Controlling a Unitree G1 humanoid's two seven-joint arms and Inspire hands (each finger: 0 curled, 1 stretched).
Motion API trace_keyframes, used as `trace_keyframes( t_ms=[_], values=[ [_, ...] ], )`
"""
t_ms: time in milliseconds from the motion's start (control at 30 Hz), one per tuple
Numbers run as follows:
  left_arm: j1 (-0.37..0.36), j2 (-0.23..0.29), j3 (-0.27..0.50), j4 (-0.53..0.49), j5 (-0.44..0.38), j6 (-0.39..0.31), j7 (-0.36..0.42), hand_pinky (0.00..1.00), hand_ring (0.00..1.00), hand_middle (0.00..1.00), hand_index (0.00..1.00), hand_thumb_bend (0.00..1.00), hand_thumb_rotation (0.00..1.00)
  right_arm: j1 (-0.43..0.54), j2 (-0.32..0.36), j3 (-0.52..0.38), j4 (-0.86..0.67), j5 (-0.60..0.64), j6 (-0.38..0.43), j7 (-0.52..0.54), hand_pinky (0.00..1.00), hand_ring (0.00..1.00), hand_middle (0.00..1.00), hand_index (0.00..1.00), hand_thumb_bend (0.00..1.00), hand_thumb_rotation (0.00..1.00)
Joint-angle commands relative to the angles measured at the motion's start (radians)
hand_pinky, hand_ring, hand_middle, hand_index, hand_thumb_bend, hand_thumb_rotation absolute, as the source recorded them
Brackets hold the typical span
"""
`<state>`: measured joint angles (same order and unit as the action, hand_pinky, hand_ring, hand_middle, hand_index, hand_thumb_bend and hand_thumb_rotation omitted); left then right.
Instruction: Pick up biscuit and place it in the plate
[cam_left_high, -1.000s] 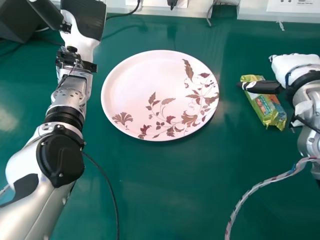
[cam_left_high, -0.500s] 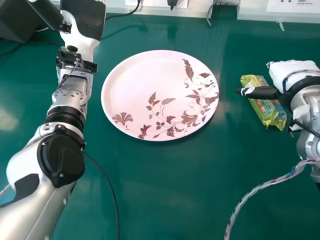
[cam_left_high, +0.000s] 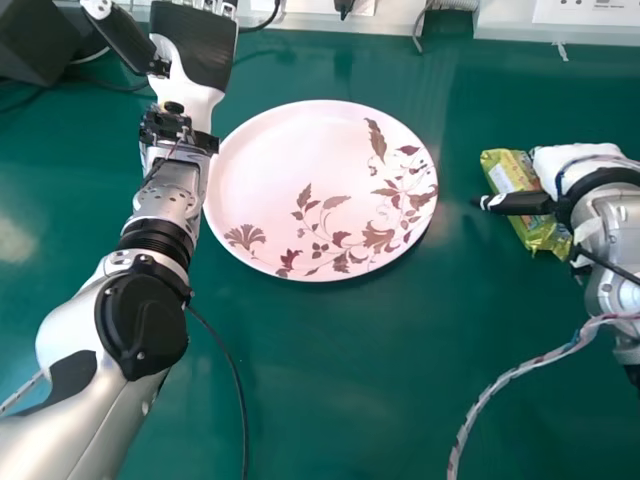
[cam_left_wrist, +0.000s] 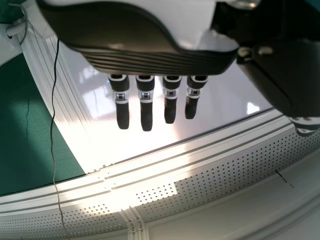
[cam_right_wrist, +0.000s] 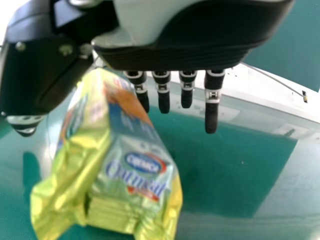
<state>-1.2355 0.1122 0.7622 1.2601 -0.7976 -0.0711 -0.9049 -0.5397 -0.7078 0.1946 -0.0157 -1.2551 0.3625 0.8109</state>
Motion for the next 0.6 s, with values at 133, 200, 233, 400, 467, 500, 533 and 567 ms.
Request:
trace_keyframes(
  t_ms=[133, 200, 233, 400, 467, 500, 533, 567],
  values=[
    [-0.003, 0.002, 0.007, 0.000, -0.003, 0.002, 0.004, 0.84, 0.88, 0.97, 0.97, 1.00, 0.66, -0.011, -0.004, 0.013, 0.032, 0.004, 0.016, -0.007, 0.74, 0.98, 1.00, 1.00, 1.00, 0.70],
    [-0.003, 0.002, 0.007, -0.001, -0.004, 0.004, 0.003, 0.83, 0.88, 0.97, 0.97, 1.00, 0.66, -0.011, -0.003, 0.013, 0.036, 0.003, 0.021, -0.007, 0.74, 0.99, 1.00, 1.00, 1.00, 0.70],
    [-0.003, 0.002, 0.007, -0.001, -0.004, 0.002, 0.005, 0.83, 0.88, 0.97, 0.97, 1.00, 0.65, -0.011, -0.002, 0.016, 0.038, -0.001, 0.025, -0.009, 0.75, 0.99, 1.00, 1.00, 1.00, 0.70],
    [-0.003, 0.001, 0.004, -0.001, -0.002, -0.001, 0.004, 0.79, 0.86, 0.96, 0.96, 1.00, 0.66, -0.010, 0.001, 0.027, 0.051, -0.021, 0.042, -0.037, 0.74, 0.98, 1.00, 1.00, 1.00, 0.71],
    [-0.003, 0.001, 0.004, -0.002, -0.002, -0.002, 0.005, 0.77, 0.86, 0.96, 0.97, 1.00, 0.66, -0.009, 0.003, 0.035, 0.054, -0.034, 0.052, -0.050, 0.73, 0.98, 1.00, 1.00, 1.00, 0.71],
    [-0.002, 0.000, 0.003, -0.003, 0.001, -0.006, 0.006, 0.77, 0.86, 0.96, 0.97, 1.00, 0.66, -0.008, 0.005, 0.038, 0.055, -0.040, 0.058, -0.057, 0.73, 0.98, 1.00, 1.00, 1.00, 0.71],
    [-0.002, -0.001, 0.001, -0.003, 0.002, -0.010, 0.008, 0.77, 0.86, 0.96, 0.97, 1.00, 0.66, -0.006, 0.006, 0.040, 0.056, -0.043, 0.062, -0.062, 0.73, 0.98, 1.00, 1.00, 1.00, 0.71],
    [-0.002, -0.001, 0.000, -0.004, 0.004, -0.012, 0.009, 0.77, 0.85, 0.96, 0.97, 1.00, 0.66, -0.006, 0.008, 0.041, 0.058, -0.045, 0.067, -0.067, 0.73, 0.97, 1.00, 1.00, 1.00, 0.71]
  ],
)
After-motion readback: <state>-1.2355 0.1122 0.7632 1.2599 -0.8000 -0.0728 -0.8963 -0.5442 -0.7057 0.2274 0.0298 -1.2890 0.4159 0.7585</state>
